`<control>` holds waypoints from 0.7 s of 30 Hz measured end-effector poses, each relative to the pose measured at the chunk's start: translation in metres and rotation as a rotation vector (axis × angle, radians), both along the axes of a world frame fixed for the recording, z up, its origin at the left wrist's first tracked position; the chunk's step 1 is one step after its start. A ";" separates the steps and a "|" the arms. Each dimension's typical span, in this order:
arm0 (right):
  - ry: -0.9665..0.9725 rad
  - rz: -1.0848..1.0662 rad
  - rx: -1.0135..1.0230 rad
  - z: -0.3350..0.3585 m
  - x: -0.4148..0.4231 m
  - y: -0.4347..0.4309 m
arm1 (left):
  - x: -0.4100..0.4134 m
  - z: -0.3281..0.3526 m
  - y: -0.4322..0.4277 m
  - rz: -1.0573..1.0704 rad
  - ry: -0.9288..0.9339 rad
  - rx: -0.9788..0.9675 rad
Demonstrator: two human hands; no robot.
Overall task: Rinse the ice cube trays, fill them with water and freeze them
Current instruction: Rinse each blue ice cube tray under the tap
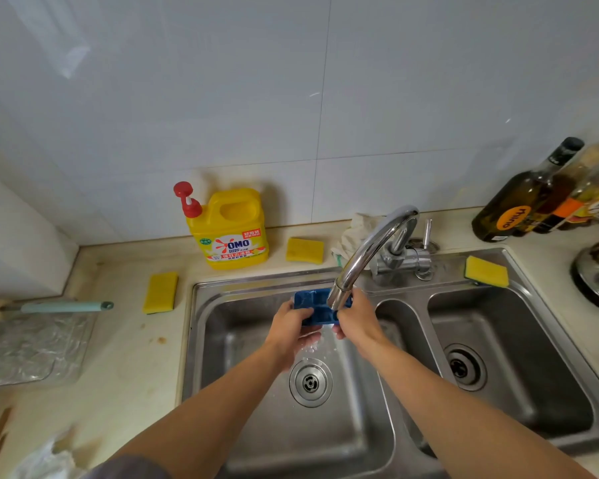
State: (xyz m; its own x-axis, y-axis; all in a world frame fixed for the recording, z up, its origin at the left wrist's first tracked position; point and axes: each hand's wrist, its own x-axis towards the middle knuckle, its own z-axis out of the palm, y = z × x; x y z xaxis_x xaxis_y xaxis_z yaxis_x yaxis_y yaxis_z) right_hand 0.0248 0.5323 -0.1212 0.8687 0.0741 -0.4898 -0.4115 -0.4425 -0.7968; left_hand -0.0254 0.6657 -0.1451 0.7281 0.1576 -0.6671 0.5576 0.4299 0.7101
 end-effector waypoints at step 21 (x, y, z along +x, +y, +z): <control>0.232 0.102 0.095 0.006 -0.007 -0.009 | 0.010 0.017 0.002 -0.028 -0.065 0.437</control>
